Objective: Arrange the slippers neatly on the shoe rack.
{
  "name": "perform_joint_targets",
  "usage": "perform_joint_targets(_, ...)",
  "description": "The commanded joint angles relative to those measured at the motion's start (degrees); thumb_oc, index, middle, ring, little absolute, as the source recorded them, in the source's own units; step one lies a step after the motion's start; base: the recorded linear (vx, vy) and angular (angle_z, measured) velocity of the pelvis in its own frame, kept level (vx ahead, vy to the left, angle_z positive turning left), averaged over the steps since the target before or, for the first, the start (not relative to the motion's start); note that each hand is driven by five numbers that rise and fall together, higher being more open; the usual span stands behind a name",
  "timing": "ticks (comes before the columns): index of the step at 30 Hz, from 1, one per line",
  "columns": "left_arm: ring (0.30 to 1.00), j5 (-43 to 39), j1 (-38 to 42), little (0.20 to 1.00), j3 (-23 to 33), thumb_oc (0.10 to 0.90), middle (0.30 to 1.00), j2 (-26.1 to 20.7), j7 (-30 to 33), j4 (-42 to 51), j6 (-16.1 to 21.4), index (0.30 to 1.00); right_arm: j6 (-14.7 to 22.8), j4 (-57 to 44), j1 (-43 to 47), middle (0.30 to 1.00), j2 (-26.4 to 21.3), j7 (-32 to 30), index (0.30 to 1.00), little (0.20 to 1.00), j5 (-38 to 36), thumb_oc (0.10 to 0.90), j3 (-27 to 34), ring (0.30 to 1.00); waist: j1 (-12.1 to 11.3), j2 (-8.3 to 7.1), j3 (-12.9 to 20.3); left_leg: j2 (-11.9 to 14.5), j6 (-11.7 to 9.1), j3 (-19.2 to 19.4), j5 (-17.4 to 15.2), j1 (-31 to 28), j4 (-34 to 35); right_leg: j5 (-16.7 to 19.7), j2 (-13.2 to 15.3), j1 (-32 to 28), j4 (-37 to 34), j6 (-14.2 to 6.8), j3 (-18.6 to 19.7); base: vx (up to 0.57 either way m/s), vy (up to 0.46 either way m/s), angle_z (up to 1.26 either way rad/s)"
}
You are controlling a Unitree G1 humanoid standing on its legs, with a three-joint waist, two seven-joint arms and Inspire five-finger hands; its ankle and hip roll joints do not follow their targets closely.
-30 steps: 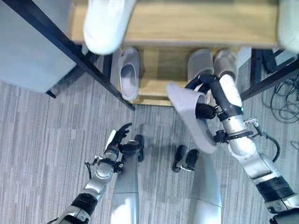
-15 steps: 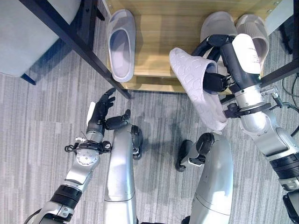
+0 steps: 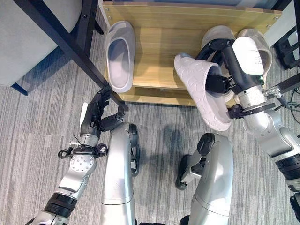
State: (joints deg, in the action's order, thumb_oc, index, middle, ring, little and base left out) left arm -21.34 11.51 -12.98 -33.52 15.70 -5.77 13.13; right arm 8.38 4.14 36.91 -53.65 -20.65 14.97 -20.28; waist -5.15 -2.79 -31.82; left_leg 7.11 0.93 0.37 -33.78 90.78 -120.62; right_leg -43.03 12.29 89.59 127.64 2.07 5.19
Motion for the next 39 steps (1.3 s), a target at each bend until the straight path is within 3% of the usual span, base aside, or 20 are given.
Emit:
perform_joint_targets(1, 0.9, 3.0, -0.9, 0.9, -7.4, 0.8, 0.9, 1.1, -1.2, 0.1, 0.2, 0.9, 2.2, -4.5, 8.8, 0.3, -4.7, -4.6, 0.3, 0.3, 0.8, 0.4, 2.8, 0.3, -1.2, -1.08, 2.0, 0.9, 0.4, 0.6, -8.7, -0.8, -2.6, 3.0, -1.3, 0.1, 0.9, 4.7, 3.6, 0.04, 0.068, 0.05)
perform_joint_targets(10, 0.9, 2.1, 2.1, 0.9, -9.1, 0.8, 0.9, 1.5, -2.4, -1.5, 0.7, 0.9, 0.3, 2.7, 13.6, 0.3, -9.2, -5.6, 0.3, 0.3, 0.7, 0.4, 0.1, 0.3, -2.4, -1.08, 2.0, -0.4, -0.6, 0.2, -7.6, -0.8, -2.8, 3.7, 0.9, -2.3, 2.2, 4.1, 3.5, 0.02, 0.024, 0.08)
perform_joint_targets(15, 0.9, 1.7, 3.5, 0.9, -9.8, 0.8, 0.9, 2.3, -1.9, -2.1, 1.1, 0.9, -0.4, 6.1, 16.9, 0.3, -9.5, -5.9, 0.3, 0.3, 0.5, 0.4, -2.4, 0.3, -3.3, -1.23, 2.0, -0.8, -1.3, 0.0, -7.2, -0.8, -2.6, 4.0, 1.8, -3.5, 3.0, 3.8, 3.5, 0.01, 0.0, 0.1)
perform_joint_targets(28, 0.9, 1.6, 5.4, 0.9, -12.5, 0.8, 0.9, 3.8, 0.2, -2.6, 1.9, 0.9, -2.5, 17.3, 31.0, 0.3, -3.4, -8.4, 0.3, 0.3, 1.0, 0.4, -14.1, 0.3, -5.2, -0.64, 2.0, -1.0, -2.1, -0.2, -7.0, -0.8, -2.7, 4.9, 1.8, -3.6, 3.8, 3.7, 3.3, 0.0, 0.003, 0.02)
perform_joint_targets(39, 0.9, 0.1, 7.3, 0.9, -15.9, 0.8, 0.9, 4.7, 1.1, -2.1, 2.5, 0.9, -4.4, 27.3, 38.0, 0.3, 2.0, -10.5, 0.3, 0.3, -0.4, 0.4, -19.1, 0.3, -6.6, -0.45, 2.0, -1.7, -2.7, -0.4, -6.4, -0.8, -1.6, 5.2, 2.6, -4.1, 3.2, 3.5, 2.6, 0.0, -0.003, 0.03)
